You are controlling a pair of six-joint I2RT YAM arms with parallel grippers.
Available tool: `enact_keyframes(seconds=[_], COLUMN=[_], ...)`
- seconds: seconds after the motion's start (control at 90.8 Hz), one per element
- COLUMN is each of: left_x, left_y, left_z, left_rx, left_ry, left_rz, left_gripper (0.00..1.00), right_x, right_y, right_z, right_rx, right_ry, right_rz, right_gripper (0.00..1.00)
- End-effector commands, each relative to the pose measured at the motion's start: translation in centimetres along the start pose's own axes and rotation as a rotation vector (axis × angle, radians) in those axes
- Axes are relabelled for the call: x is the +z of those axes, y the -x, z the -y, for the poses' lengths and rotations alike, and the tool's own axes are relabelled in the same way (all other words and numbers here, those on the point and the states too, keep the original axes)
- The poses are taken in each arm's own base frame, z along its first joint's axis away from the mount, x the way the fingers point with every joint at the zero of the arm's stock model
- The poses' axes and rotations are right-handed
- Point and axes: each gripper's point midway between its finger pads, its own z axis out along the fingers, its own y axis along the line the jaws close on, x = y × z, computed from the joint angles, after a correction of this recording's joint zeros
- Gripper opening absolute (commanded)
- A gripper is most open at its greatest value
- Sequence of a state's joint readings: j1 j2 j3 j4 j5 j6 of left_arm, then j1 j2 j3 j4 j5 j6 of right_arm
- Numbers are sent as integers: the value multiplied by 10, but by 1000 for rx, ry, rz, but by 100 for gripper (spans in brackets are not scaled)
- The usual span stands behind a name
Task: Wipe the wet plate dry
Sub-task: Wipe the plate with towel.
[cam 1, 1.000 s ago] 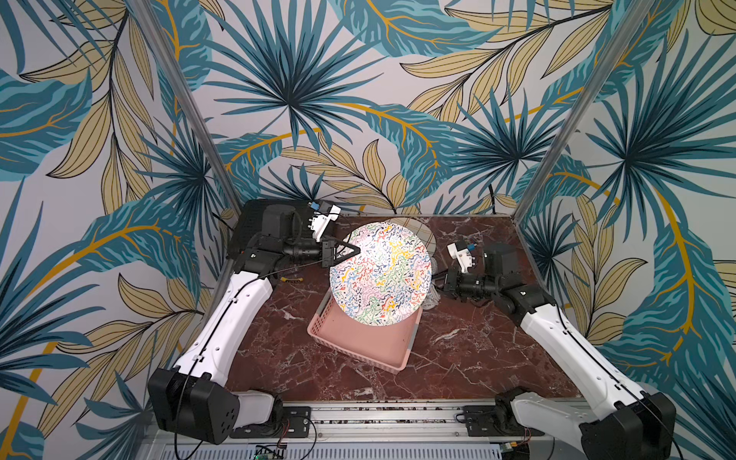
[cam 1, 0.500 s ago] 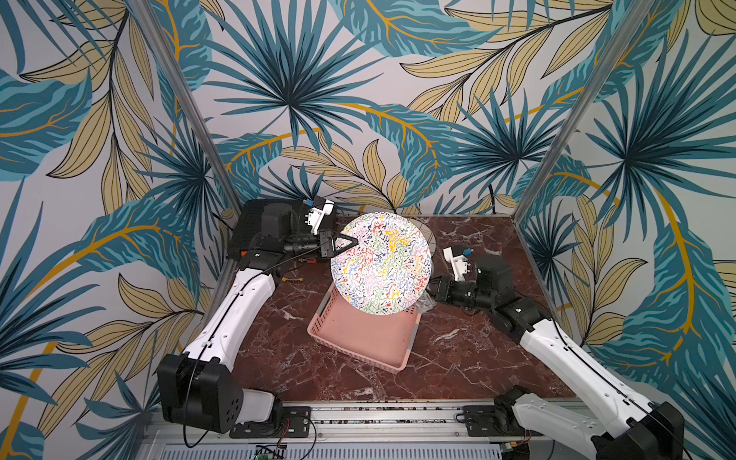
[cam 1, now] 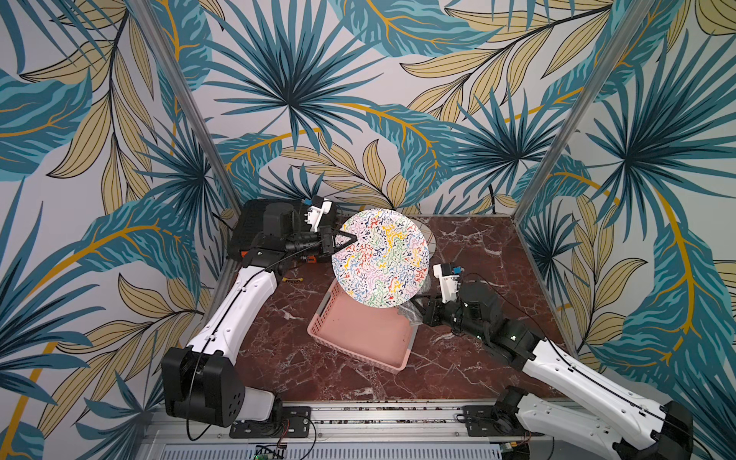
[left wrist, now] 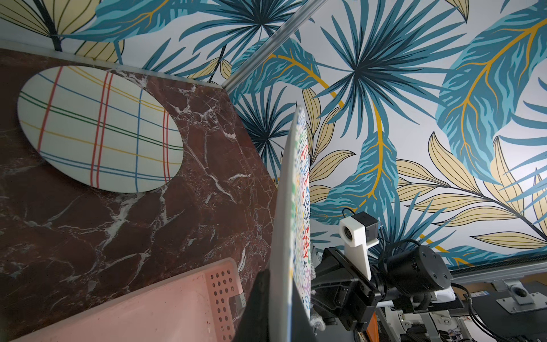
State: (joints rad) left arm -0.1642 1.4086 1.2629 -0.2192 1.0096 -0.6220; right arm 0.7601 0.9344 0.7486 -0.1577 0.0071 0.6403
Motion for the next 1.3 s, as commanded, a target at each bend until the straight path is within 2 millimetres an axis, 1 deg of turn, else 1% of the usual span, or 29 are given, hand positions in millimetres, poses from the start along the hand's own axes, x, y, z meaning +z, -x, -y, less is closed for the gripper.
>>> enact_keyframes(seconds=[0.0,0.154,0.253,0.43,0.595,0.76,0.848,0.991,1.289], left_x=[4,5,5,5,5,5,5,5,4], left_y=[1,0,-1,-2,-3,-4,-4,-5,-6], left_z=[-9,-11,-12,-13,-15,-16,-17,-17,-18], left_rx=[34,32,31,34,34,33,32,33,33], left_ry=[18,18,20,23,28,28,28,26,27], left_rz=[13,13,11,14,18,20,20,21,22], left_gripper=[0,0,0,0,0,0,0,0,0], right_x=[-7,1,0,-2,-1,4,13,23,37], right_y=[35,26,26,29,38,47,47,53,75], right_z=[-32,-54,-72,-97,-107,-115,-114,-119,-151], right_rx=[-75,-154,-198,-225,-159,-62,-10,75,130], right_ry=[61,46,51,56,46,30,-4,-7,28], right_rz=[185,188,216,272,331,372,377,405,464], right_gripper=[0,0,0,0,0,0,0,0,0])
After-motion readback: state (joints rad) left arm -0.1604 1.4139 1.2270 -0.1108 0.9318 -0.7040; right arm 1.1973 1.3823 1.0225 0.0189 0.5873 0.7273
